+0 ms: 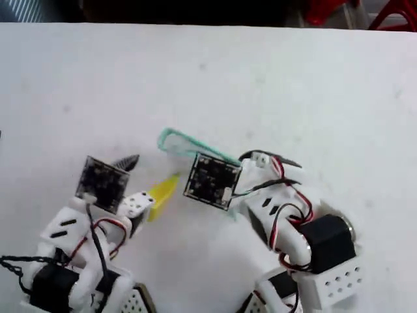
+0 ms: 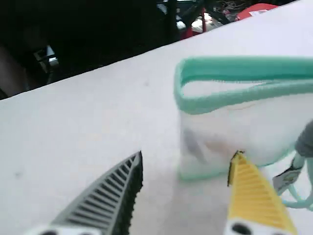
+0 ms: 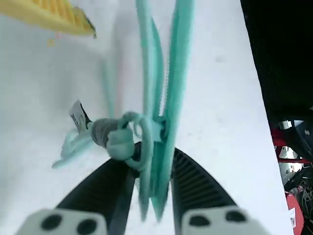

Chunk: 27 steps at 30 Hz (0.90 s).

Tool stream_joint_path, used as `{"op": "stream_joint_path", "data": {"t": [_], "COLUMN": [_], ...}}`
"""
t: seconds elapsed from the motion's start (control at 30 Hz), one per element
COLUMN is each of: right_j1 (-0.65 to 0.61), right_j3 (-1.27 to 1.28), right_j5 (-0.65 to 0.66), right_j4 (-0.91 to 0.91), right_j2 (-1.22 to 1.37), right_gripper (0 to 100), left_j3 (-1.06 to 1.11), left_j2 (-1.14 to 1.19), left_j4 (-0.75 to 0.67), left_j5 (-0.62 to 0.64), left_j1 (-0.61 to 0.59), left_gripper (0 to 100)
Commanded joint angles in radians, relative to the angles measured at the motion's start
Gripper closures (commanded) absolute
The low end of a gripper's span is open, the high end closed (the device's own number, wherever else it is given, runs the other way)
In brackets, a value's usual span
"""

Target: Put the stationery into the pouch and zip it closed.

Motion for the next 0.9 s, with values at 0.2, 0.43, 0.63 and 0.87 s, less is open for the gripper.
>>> {"op": "stream_joint_path", "data": {"t": [0.2,0.43,0.63,0.87], "right_j1": [0.010,-0.021,-0.022,-0.024], "right_j3": [0.005,0.201,0.302,0.310], "right_j5": [-0.193,-0.393,-0.433,-0.493], "right_j4": [-0.111,-0.268,-0.326,-0.334], "right_j2": [-0.024,-0.035,-0.035,-0.035], "right_gripper": [97.8,97.8,97.8,97.8], "left_j3": [-0.066,-0.066,-0.118,-0.087], "left_j2": [0.004,0.004,0.005,0.012], "left_j4": [-0.026,-0.028,-0.002,-0.117], "left_j5": [0.032,0.032,0.032,0.029], "left_j1": [-0.042,0.200,0.231,0.329], "left_gripper": [71,71,71,71]}}
